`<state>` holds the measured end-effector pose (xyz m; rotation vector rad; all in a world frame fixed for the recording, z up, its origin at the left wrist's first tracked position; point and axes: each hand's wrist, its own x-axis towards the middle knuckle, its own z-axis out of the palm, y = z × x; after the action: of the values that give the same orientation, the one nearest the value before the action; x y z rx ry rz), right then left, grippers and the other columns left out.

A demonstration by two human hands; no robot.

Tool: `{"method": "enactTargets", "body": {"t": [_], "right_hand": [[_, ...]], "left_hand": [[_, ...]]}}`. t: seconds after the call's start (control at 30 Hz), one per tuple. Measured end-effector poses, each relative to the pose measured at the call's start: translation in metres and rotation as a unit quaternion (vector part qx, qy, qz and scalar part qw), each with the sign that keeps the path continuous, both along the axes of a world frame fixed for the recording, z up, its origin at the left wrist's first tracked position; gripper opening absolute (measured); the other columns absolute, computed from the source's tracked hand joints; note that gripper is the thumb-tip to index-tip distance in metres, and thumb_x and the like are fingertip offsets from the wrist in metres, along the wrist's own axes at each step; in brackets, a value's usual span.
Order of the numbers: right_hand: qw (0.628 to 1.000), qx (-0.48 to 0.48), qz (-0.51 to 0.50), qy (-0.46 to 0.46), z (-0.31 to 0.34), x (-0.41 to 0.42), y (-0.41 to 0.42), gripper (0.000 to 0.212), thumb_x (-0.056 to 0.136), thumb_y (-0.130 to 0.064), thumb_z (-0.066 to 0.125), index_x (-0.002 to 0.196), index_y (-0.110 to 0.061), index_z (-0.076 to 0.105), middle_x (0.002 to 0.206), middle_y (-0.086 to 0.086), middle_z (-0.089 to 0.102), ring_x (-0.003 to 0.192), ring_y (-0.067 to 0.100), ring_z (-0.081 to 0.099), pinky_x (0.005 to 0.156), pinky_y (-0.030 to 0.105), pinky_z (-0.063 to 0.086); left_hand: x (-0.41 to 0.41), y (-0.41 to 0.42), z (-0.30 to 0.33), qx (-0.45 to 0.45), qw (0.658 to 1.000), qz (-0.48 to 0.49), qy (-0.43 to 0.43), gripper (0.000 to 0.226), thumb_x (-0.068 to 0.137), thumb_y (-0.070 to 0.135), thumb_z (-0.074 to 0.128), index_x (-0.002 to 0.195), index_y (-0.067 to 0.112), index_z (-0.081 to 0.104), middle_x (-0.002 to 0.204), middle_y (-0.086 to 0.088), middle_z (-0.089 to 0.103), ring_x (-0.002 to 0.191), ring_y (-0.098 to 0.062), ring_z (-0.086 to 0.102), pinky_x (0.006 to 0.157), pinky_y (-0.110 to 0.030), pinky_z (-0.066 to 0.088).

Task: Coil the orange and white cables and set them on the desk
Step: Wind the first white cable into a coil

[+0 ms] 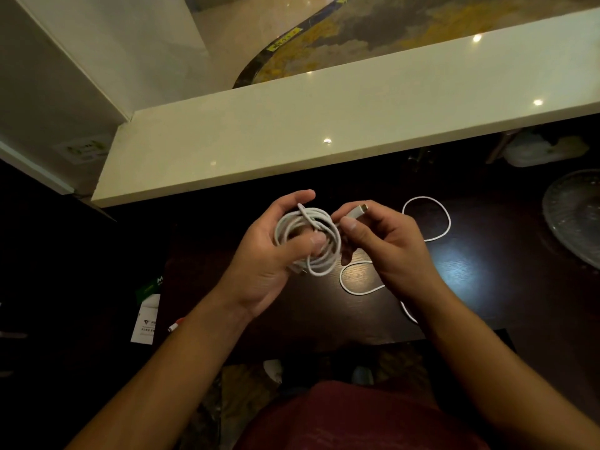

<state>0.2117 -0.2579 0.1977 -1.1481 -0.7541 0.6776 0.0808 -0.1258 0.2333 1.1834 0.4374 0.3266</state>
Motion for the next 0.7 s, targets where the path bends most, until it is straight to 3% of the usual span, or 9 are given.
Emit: {"method": "enactTargets", "body": {"t": [0.07, 0.2, 0.33, 0.4, 0.53, 0.7], "right_hand": [[1.0, 0.005, 0.001, -0.005, 0.002, 0.0, -0.001, 0.016, 0.1, 0.002, 0.053, 0.107, 0.011, 0.064, 0.079, 0.011, 0.068, 0.067, 0.018, 0.065, 0.06, 0.028, 0.054], [1.0, 0.006, -0.007, 0.012, 0.004, -0.002, -0.003, 0.014, 0.1, 0.003, 0.053, 0.106, 0.007, 0.065, 0.078, 0.008, 0.07, 0.067, 0.019, 0.066, 0.059, 0.029, 0.056], [1.0, 0.001, -0.021, 0.01, 0.003, -0.002, -0.005, 0.015, 0.098, 0.0, 0.056, 0.107, 0.005, 0.066, 0.081, 0.013, 0.07, 0.067, 0.025, 0.066, 0.06, 0.03, 0.056], [1.0, -0.005, -0.019, 0.007, 0.002, -0.001, -0.005, 0.016, 0.099, -0.002, 0.056, 0.108, 0.005, 0.067, 0.082, 0.014, 0.07, 0.067, 0.026, 0.066, 0.059, 0.032, 0.056], [0.998, -0.027, -0.049, 0.028, 0.0, 0.001, -0.004, 0.017, 0.103, -0.004, 0.051, 0.105, 0.007, 0.065, 0.077, 0.009, 0.072, 0.065, 0.019, 0.068, 0.058, 0.03, 0.056], [0.992, -0.052, -0.09, 0.067, -0.004, 0.004, -0.003, 0.018, 0.104, -0.01, 0.052, 0.101, 0.004, 0.064, 0.073, 0.009, 0.07, 0.067, 0.02, 0.069, 0.059, 0.031, 0.056]], "left_hand": [[0.002, -0.002, 0.0, 0.074, 0.996, 0.028, 0.041, 0.05, 0.077, 0.0, 0.069, 0.124, 0.015, 0.063, 0.095, -0.004, 0.071, 0.09, -0.018, 0.068, 0.08, -0.031, 0.056], [0.004, -0.004, 0.0, 0.225, 0.97, 0.043, 0.081, 0.038, 0.081, -0.005, 0.064, 0.112, 0.017, 0.068, 0.096, 0.0, 0.073, 0.091, -0.014, 0.071, 0.077, -0.026, 0.056], [0.002, -0.003, 0.001, 0.276, 0.957, -0.011, 0.09, 0.039, 0.075, -0.002, 0.066, 0.11, 0.016, 0.061, 0.096, 0.0, 0.07, 0.089, -0.013, 0.071, 0.075, -0.025, 0.057], [0.002, -0.004, 0.002, 0.239, 0.968, -0.002, 0.083, 0.035, 0.075, -0.006, 0.061, 0.103, 0.013, 0.061, 0.084, -0.001, 0.069, 0.079, -0.014, 0.07, 0.07, -0.025, 0.055], [0.003, 0.002, 0.006, -0.001, 1.0, -0.008, 0.0, 0.038, 0.067, -0.01, 0.044, 0.092, 0.009, 0.065, 0.062, -0.006, 0.051, 0.055, -0.017, 0.048, 0.068, -0.032, 0.042], [0.002, 0.009, 0.005, -0.075, 0.996, -0.039, -0.026, 0.04, 0.063, -0.004, 0.049, 0.095, 0.007, 0.069, 0.063, -0.006, 0.05, 0.049, -0.011, 0.037, 0.073, -0.032, 0.04]]}}
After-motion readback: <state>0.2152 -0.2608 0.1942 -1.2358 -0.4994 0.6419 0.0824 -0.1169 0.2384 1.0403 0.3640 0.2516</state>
